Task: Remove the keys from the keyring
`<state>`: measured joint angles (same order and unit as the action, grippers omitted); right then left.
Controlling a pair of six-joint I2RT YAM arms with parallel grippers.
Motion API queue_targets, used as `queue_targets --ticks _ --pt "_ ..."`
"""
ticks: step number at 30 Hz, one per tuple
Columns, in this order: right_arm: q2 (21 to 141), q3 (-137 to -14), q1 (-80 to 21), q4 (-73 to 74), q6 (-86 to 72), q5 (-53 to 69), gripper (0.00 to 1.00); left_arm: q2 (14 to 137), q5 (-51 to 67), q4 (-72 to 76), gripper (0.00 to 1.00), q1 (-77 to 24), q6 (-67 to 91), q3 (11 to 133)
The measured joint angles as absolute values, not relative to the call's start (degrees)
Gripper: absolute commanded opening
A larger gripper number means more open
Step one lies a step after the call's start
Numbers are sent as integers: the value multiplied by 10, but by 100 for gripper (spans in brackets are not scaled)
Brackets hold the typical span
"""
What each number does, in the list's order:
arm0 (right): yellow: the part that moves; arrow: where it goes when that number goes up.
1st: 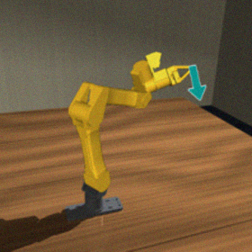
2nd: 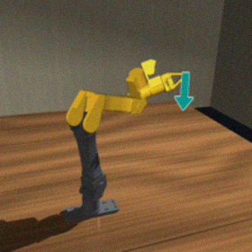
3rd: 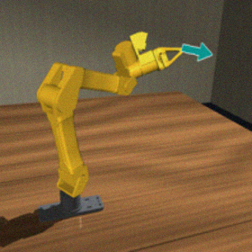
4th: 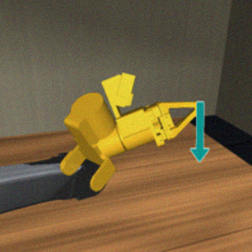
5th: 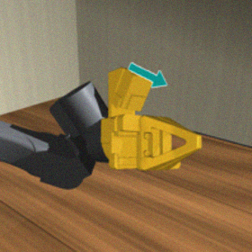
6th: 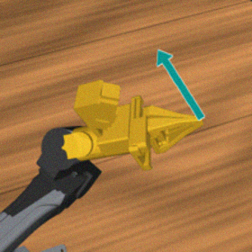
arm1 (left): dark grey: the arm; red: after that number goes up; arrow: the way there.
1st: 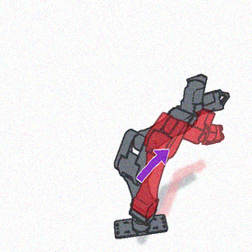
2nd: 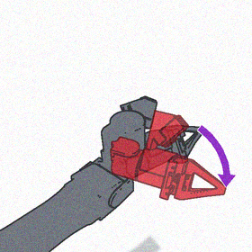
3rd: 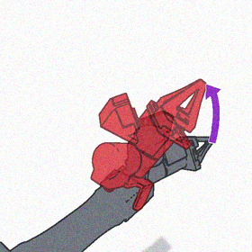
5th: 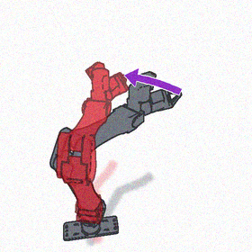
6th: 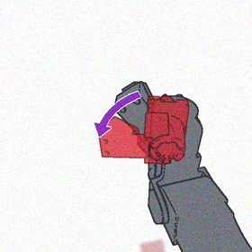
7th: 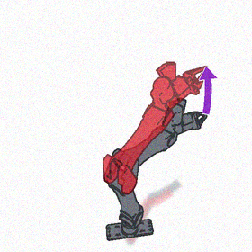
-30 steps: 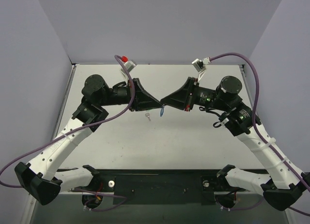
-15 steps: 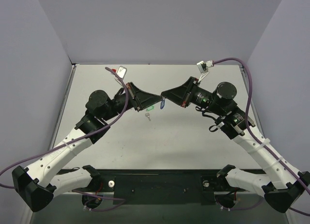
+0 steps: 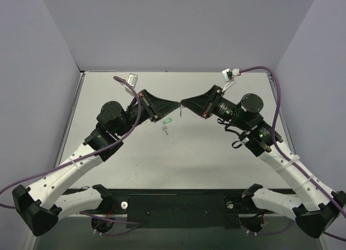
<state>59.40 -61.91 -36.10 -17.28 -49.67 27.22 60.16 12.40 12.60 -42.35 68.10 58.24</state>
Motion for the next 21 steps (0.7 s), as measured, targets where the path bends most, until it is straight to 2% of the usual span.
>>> queue_targets --ticks 1,2,3,8,11,16,21 --pt "594 -619 -361 -169 -496 272 0 602 123 116 46 -423 676 587" --pt "593 -619 -361 -164 -494 272 0 602 122 104 68 -423 672 593" --pt "593 -619 -361 -156 -492 273 0 601 122 95 73 -423 665 598" --pt "593 -628 -361 -109 -479 281 0 576 130 11 76 -411 618 643" --pt "593 -647 -359 -87 -471 295 0 562 170 -46 80 -364 576 686" --pt "598 -693 -349 -65 -462 346 0 581 318 -109 79 -268 502 768" --pt "611 -733 -345 -50 -450 419 0 627 486 -142 74 -253 425 803"
